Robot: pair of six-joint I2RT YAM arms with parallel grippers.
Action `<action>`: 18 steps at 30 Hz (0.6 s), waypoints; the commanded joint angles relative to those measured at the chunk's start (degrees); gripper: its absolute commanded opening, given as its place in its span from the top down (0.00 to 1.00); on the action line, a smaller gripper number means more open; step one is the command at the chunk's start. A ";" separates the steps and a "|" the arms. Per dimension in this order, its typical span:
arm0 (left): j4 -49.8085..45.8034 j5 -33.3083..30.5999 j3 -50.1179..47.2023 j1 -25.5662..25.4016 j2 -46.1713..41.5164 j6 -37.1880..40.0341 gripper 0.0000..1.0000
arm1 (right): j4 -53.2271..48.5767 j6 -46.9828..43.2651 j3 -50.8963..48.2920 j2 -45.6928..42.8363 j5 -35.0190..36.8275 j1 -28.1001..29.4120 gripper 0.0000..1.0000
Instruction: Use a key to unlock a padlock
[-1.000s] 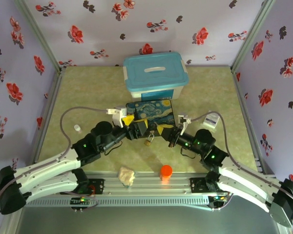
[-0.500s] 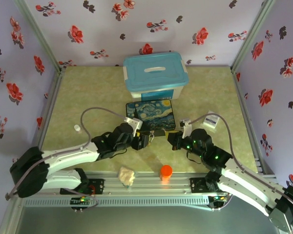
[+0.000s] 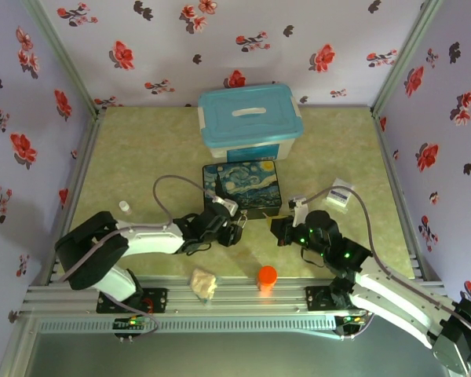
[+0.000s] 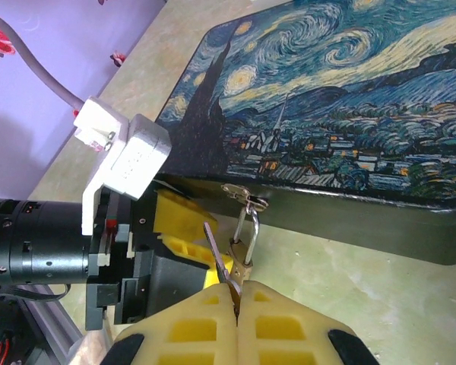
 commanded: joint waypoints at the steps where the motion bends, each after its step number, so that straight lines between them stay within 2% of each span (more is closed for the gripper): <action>1: 3.14 -2.41 2.20 -0.45 2.13 2.34 0.45 | 0.68 -0.04 -0.57 -0.61 1.45 -0.36 1.00; 8: 3.89 -1.36 4.48 -1.78 6.59 2.37 0.48 | 1.57 0.37 -1.28 -0.39 1.65 -0.34 1.00; 11: 4.33 -0.64 5.03 -2.06 8.28 1.77 0.58 | 1.78 0.54 -1.60 -0.42 1.65 -0.38 1.00; 15: 7.47 0.27 3.77 -2.23 8.91 -0.54 0.60 | 2.04 0.90 -2.03 -0.48 1.65 -0.32 1.00; 18: 10.31 0.57 2.37 -2.32 8.16 -3.37 0.66 | 2.88 1.56 -2.60 -0.48 1.65 -0.32 1.00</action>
